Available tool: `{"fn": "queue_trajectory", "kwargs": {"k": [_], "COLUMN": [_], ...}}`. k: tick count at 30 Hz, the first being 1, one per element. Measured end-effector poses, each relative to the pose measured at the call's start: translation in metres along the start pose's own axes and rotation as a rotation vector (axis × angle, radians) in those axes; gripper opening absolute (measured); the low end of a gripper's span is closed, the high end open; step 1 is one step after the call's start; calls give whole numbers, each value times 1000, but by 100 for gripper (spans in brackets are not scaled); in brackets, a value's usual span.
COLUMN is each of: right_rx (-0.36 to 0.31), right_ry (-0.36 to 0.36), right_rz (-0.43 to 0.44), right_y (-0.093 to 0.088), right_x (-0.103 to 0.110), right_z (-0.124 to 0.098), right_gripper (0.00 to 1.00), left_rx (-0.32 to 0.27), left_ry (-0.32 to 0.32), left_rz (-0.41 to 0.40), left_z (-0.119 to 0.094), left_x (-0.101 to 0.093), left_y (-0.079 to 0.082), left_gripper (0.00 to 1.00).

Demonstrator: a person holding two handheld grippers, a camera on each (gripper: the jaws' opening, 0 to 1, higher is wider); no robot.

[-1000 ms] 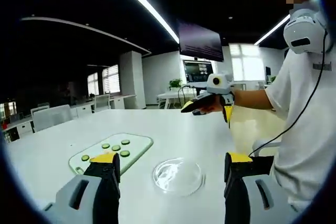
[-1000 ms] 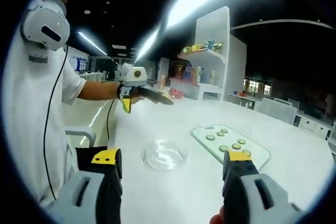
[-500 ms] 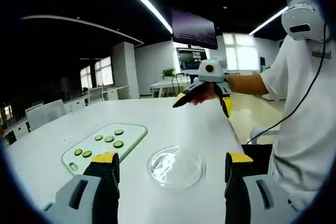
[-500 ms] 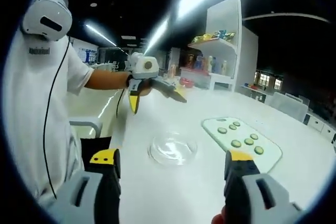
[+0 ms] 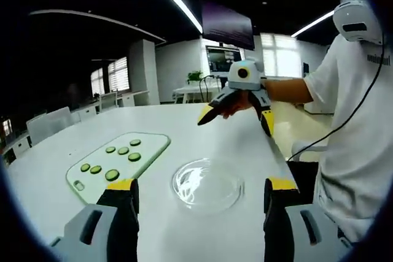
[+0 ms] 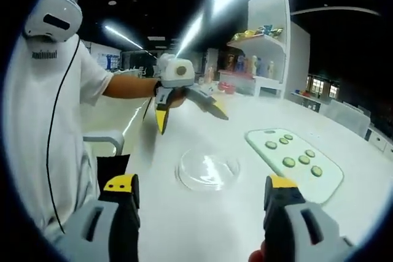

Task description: Open the petri dish lid, add cucumber slices into the petri dish, and close the lid

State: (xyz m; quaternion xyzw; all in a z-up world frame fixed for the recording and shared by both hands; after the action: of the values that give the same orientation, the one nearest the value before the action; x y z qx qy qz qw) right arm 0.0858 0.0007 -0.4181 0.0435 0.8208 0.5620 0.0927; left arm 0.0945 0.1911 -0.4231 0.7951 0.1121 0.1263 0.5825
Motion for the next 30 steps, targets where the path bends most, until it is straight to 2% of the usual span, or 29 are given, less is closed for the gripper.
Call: {"fn": "queue_trajectory", "kwargs": {"k": [9,17,30], "right_rx": [10,34,71], "right_ry": [21,53,90], "right_rz": [0,1,6], "right_y": [-2,-9,-21], "right_x": [-4,-8,-11], "right_z": [13,29,47], "right_gripper": [86,89,88], "left_rx": [25,66,70], "left_ry": [-11,-33,-57], "left_rz": [3,10,2], "left_z": [4,18,28], "left_x": [0,-2,-7], "left_y": [-7,-18,-23], "left_gripper": [85,85,84]}}
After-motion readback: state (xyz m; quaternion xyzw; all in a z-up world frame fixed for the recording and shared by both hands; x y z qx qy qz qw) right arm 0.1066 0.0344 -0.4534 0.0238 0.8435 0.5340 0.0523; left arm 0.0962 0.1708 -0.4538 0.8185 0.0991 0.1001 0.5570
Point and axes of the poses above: the point that each gripper's makers call its tool centre point, and the gripper's own axes: z roughly forward along the fingers, x roughly to its left, y roughly out of its top, the point moved 5 cm from there along -z, roughly backward along the fingers
